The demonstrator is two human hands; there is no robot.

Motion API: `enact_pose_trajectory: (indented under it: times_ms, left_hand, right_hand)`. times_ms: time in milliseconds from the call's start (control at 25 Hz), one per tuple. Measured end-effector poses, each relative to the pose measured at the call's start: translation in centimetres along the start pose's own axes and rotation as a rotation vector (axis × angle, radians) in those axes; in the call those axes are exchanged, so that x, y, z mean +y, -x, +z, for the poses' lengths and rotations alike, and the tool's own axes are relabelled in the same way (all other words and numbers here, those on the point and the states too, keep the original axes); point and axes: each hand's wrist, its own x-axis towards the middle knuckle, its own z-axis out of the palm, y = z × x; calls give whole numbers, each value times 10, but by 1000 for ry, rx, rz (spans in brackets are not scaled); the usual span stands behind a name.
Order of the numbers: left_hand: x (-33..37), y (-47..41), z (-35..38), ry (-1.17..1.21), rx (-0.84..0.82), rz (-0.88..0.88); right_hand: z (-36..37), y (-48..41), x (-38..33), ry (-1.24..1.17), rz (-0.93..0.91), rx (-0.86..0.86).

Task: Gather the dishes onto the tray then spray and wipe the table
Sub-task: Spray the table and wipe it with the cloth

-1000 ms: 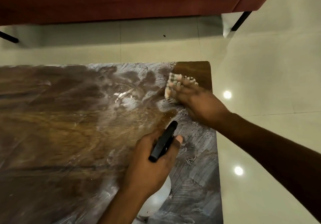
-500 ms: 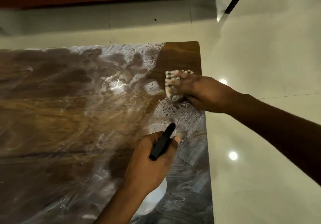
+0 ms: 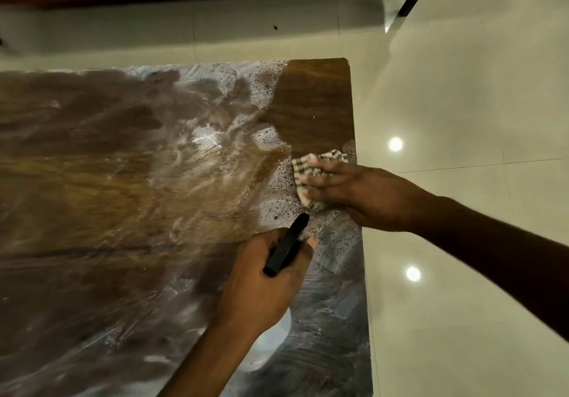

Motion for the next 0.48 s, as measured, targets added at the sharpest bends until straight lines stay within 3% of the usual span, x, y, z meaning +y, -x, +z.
enact_pose_trajectory:
  times_ms: [40, 120, 320, 400, 480]
  left_hand:
    - [-1, 3, 0, 2, -6, 9]
    - [-5, 7, 0, -8, 4, 22]
    - [-16, 16, 7, -72, 21, -2]
    - [-22, 20, 9, -59, 23, -27]
    - [-25, 23, 11, -56, 29, -23]
  right_hand:
    - [-5, 18, 7, 17, -79, -23]
    - [-14, 34, 30, 38, -20, 42]
    - [-6, -34, 29, -136, 548, 384]
    - [16, -27, 3, -100, 494, 340]
    - [33, 17, -18, -19, 243, 164]
